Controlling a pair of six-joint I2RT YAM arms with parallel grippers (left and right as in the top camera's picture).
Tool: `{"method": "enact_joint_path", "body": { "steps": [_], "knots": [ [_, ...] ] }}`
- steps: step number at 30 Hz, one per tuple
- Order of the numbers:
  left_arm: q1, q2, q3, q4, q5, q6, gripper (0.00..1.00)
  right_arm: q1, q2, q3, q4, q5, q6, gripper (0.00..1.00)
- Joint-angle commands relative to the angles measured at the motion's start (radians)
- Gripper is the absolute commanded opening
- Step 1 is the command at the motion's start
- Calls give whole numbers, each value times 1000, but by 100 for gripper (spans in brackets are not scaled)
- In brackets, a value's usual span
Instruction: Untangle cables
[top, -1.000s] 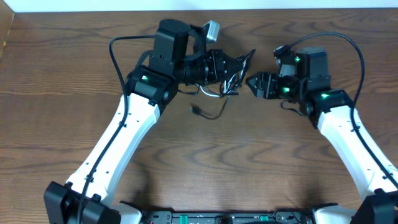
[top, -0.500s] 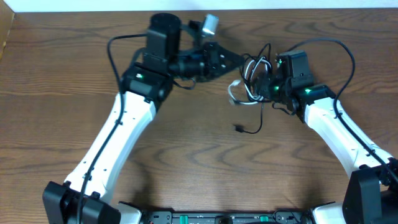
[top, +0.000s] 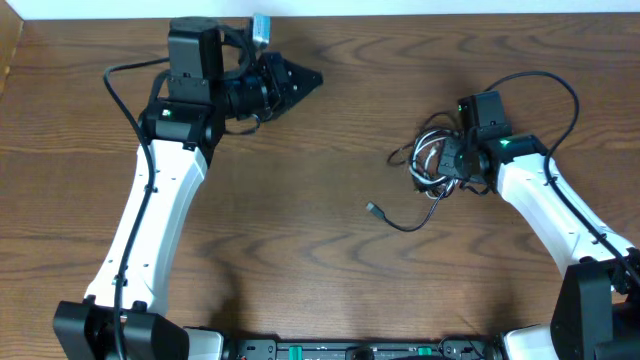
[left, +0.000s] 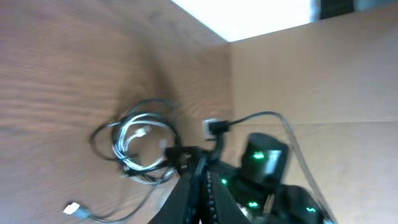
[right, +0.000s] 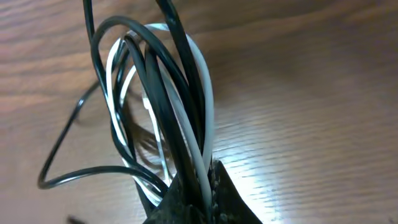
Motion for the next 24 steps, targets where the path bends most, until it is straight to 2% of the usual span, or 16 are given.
{"method": "enact_joint_path", "body": {
  "steps": [1, 5, 10, 18, 24],
  "knots": [
    [-21, -10, 11, -69, -90, 153, 7, -3, -1, 0, -1, -85, -70, 1],
    [-82, 8, -5, -129, -148, 231, 7, -4, -1, 0, 39, -229, -82, 1],
    [-167, 45, -5, -129, -161, 307, 9, -6, -1, 1, 154, -538, -156, 1],
    [-194, 72, -5, -116, -198, 397, 38, -54, -1, 1, 263, -926, -238, 1],
    [-201, 84, -5, -115, -293, 552, 58, -77, -1, 1, 233, -988, -262, 1]
  ]
}}
